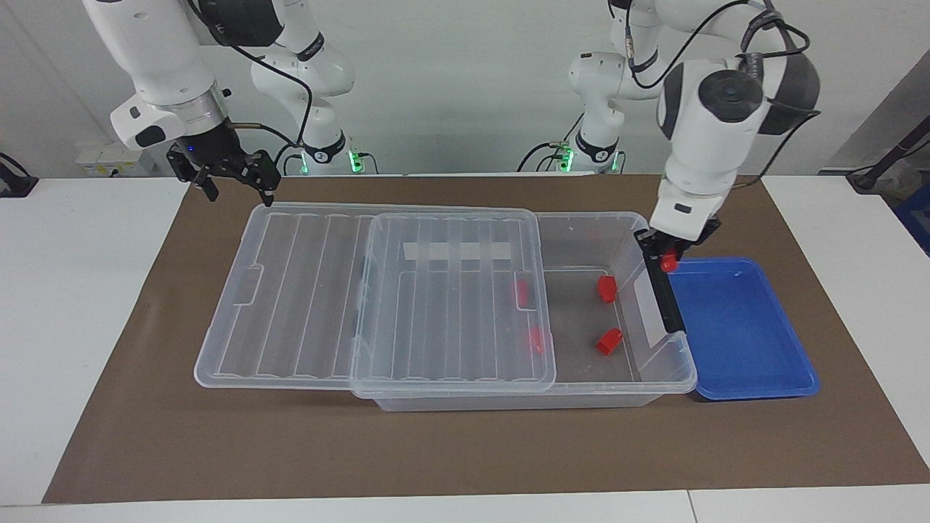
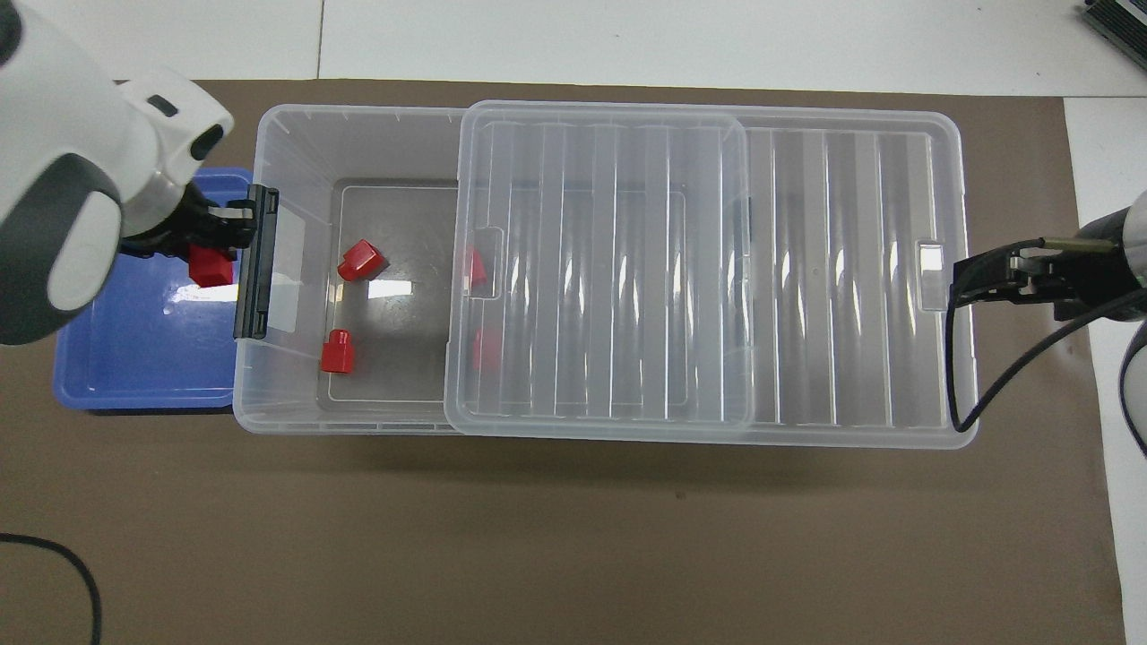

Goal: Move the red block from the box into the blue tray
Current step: 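Lift the red block and carry it over the blue tray, then lower the red block into the blue tray and open the left gripper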

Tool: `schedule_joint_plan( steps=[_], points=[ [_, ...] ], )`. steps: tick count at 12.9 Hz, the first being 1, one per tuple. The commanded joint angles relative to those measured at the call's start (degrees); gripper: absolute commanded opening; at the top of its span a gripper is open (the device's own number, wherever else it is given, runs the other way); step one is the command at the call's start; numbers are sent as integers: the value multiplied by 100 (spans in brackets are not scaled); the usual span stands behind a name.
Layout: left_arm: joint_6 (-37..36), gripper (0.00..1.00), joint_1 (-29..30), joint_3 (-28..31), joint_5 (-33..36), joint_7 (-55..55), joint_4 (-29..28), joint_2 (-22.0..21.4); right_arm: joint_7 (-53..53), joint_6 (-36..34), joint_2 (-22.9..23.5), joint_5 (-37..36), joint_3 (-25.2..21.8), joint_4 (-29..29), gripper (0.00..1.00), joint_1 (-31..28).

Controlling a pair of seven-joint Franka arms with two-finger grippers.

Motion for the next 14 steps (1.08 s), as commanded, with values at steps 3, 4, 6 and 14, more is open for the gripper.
schedule_joint_plan(
  steps=[3,4,6,14],
  points=[
    [450,0,1109,-17,-429,2007,-281,-130,4,272,-105,86,7,-272,70,-135],
    [1009,0,1163,-17,-429,2044,-753,-296,-4,386,-192,86,-19,-439,35,-205],
    [2073,0,1400,-17,-437,2123,-1686,-412,4,798,-342,86,-36,-860,0,-381],
    [4088,0,1620,-17,-640,2580,-2787,219,-549,2382,-27,86,-45,-1750,0,-1031]
  ],
)
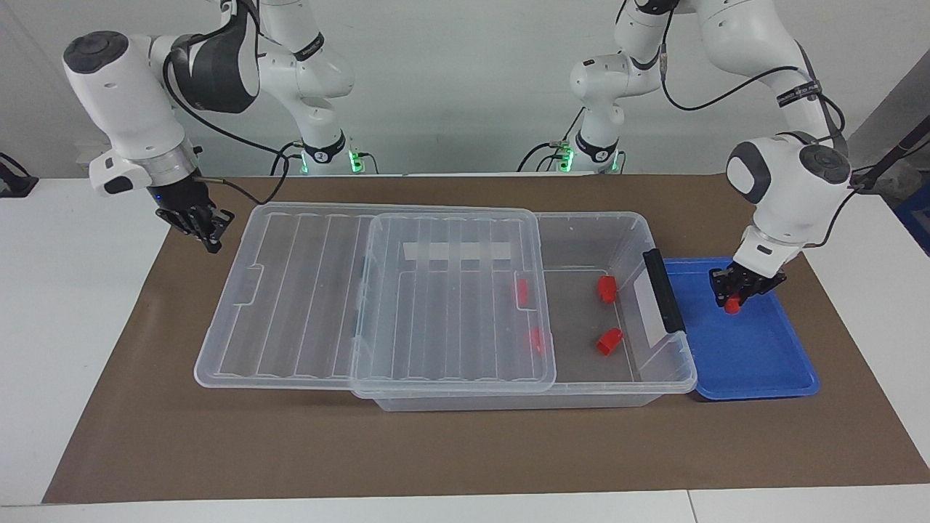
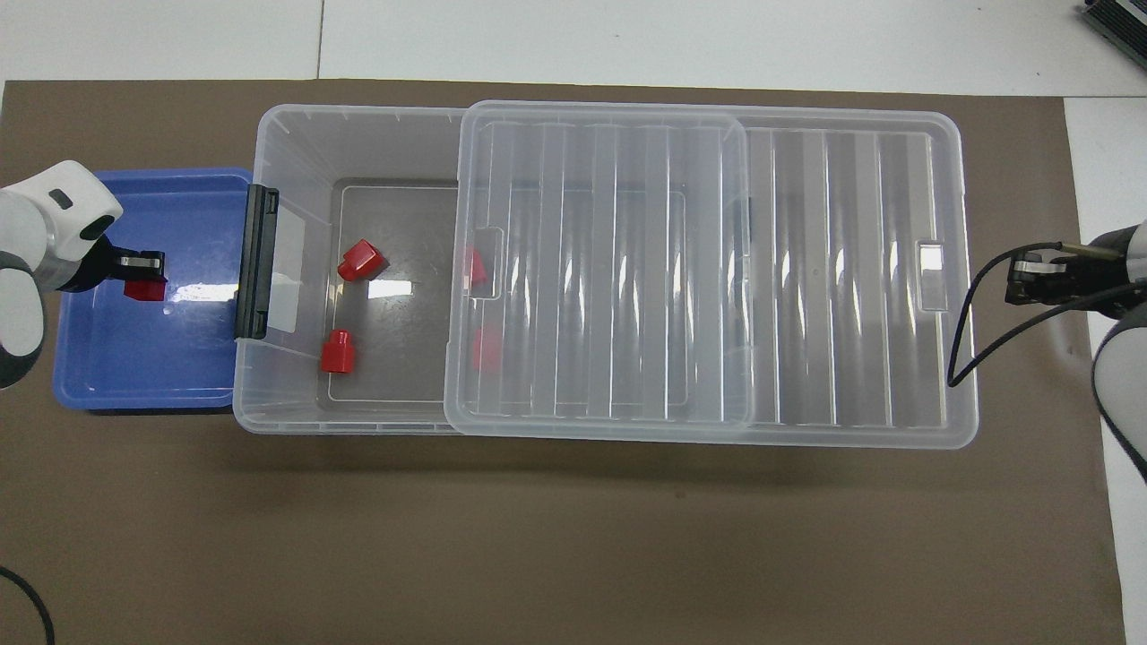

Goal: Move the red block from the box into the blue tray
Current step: 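Lower the red block into the blue tray and open the left gripper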

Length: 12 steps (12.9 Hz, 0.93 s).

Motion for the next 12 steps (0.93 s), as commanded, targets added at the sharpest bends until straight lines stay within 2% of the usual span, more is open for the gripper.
schedule_joint_plan(
  steps=[1,4,7,8,9,10,12],
  points=[
    [718,0,125,-33,-130,221,-368,241,-269,208,124,86,29,-127,0,-264],
    [1290,0,161,-33,-130,222,-676,453,-252,672,265,95,38,-197,0,-221],
    [1300,0,134,-33,-130,222,-677,471,-182,718,345,95,38,-363,0,-176],
    [1300,14,117,-33,-130,222,-677,471,-164,770,345,95,38,-399,0,-176],
    [1282,77,108,-33,-130,222,-651,479,-155,805,345,95,38,-434,0,-176],
    [1239,100,125,-33,-130,222,-590,479,-155,806,336,95,56,-452,0,-159],
    [951,100,117,-33,-121,222,-423,410,-138,806,336,95,56,-452,0,-36]
  ],
)
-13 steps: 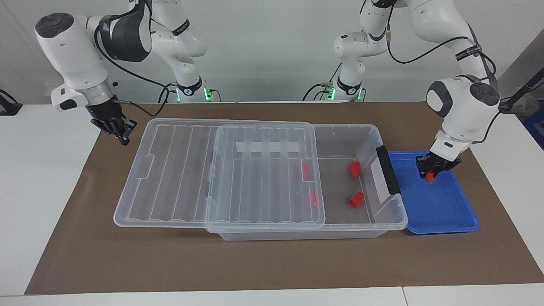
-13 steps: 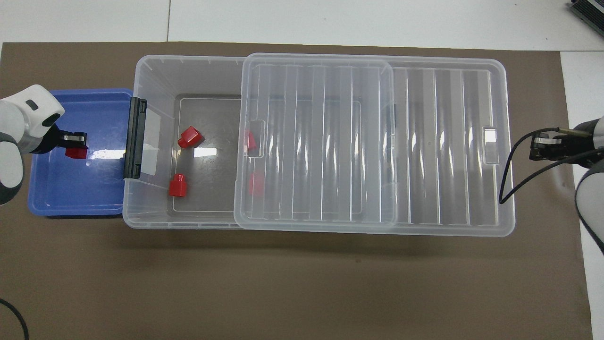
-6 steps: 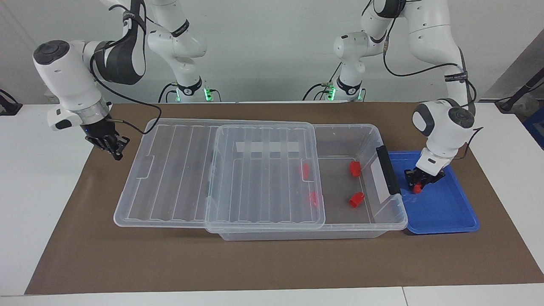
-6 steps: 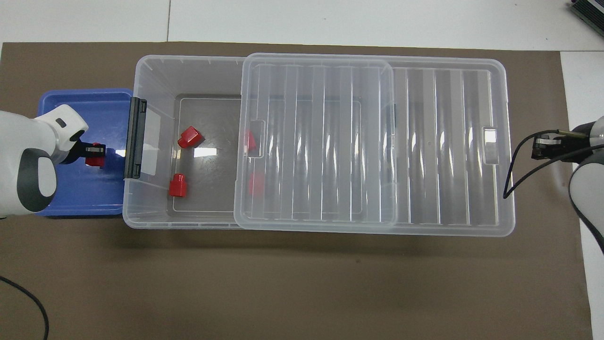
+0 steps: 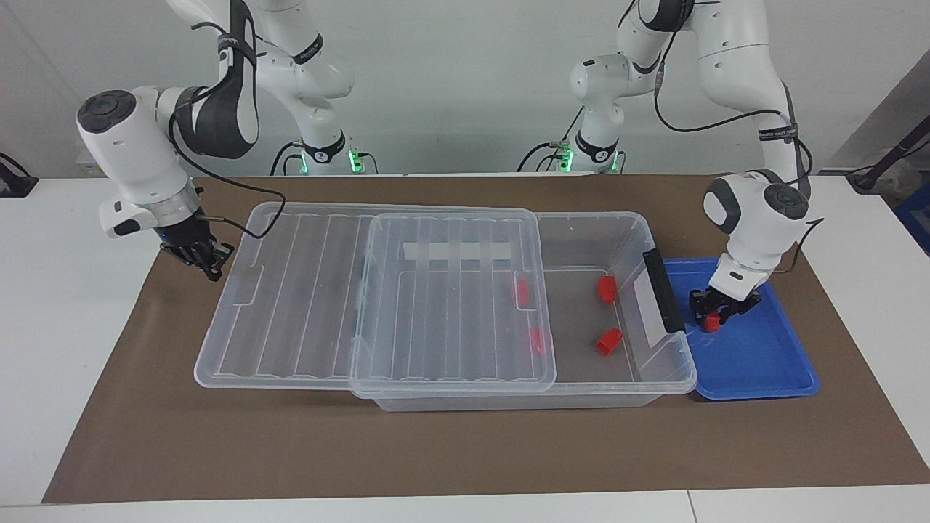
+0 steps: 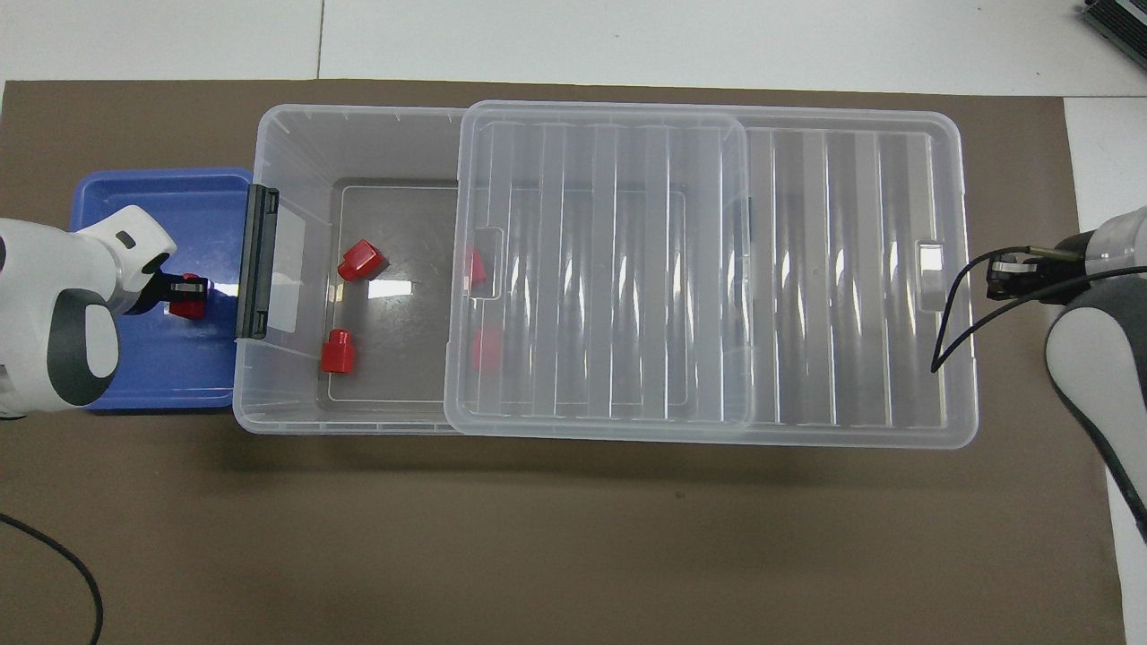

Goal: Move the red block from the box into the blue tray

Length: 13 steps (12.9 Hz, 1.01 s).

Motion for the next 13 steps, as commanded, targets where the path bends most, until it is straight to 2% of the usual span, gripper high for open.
schedule_joint_plan(
  steps=[1,4,6,9,13],
  points=[
    [-752,100,-1,-30,-117,140,437,-193,10,150,-55,94,30,-113,0,125],
    [-2870,100,-141,-92,-117,104,1685,-631,10,115,-55,94,65,-96,0,274],
    [-3742,100,-395,-92,-108,69,2012,-1114,10,132,-55,94,65,-78,0,467],
    [-4499,100,-624,-101,-108,104,1979,-2115,132,123,-64,94,65,-78,0,941],
    [-4888,100,-950,-83,-108,96,1733,-2355,230,167,-72,94,65,-78,0,1539]
  ],
)
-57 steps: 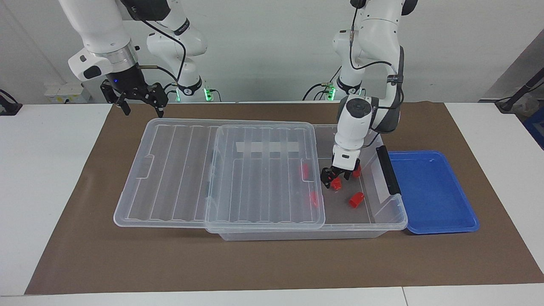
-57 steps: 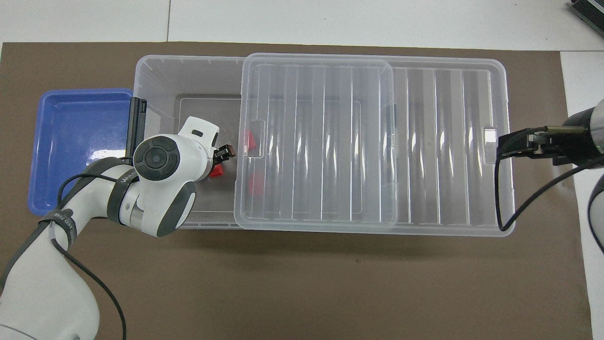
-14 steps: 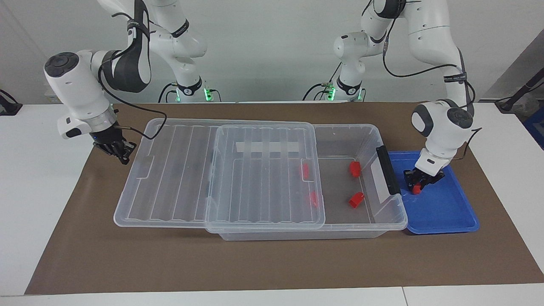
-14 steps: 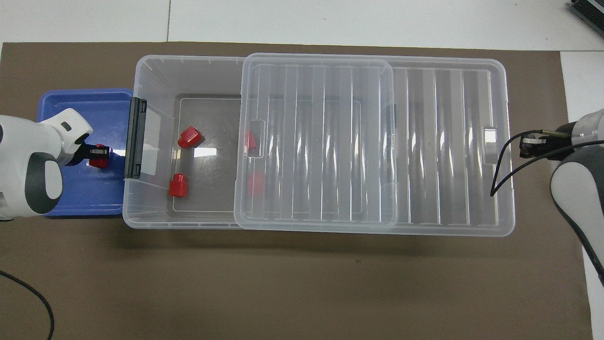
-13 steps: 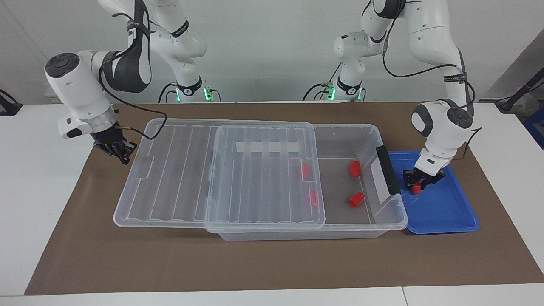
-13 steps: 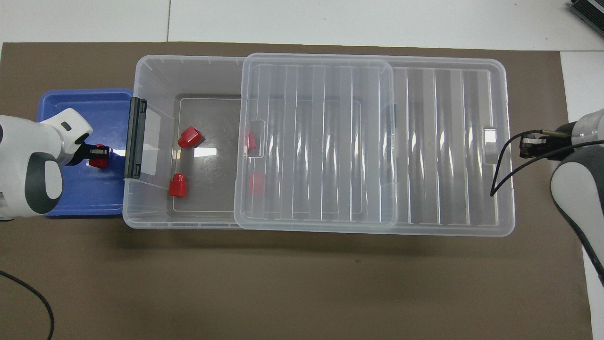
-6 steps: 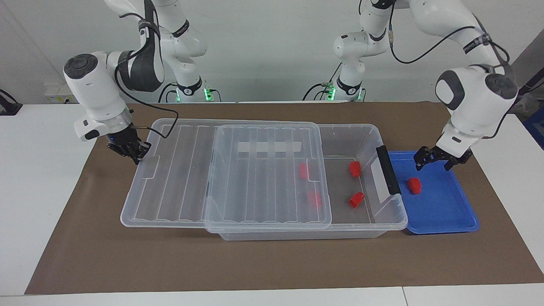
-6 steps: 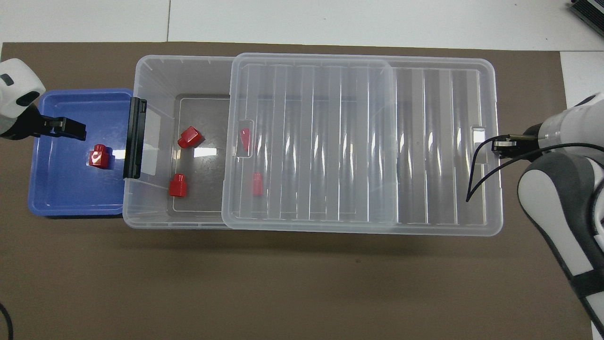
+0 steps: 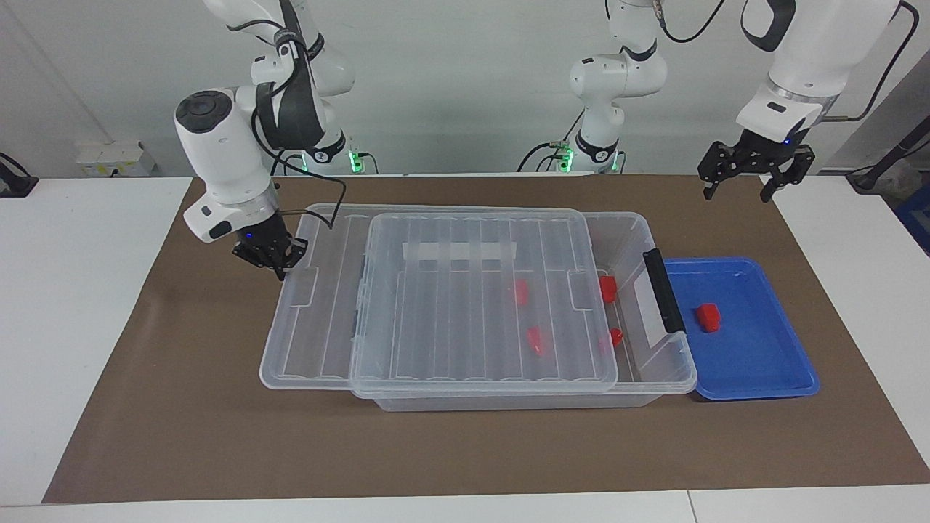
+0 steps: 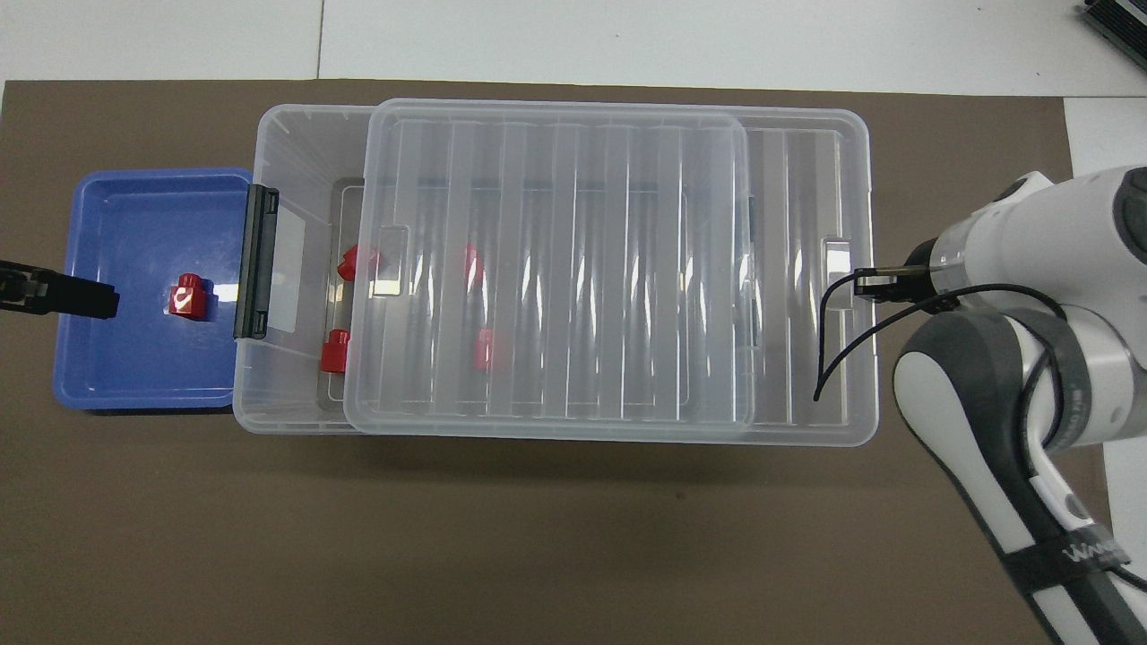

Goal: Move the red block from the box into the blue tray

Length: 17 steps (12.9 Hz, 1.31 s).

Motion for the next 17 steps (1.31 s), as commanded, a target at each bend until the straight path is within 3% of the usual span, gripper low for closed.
schedule_joint_plan(
  steps=[1,4,8,17],
  points=[
    [-77,100,-190,84,-85,104,-166,-75,62,171,-70,92,22,-80,0,285],
    [-559,100,-146,66,-85,113,326,-84,176,241,-70,441,22,-89,0,602],
    [-420,100,-119,-48,-94,113,240,-137,272,276,-78,681,22,-89,0,822],
    [11,100,-190,-4,-103,-10,134,-137,273,162,-157,681,-30,34,0,726]
  ],
)
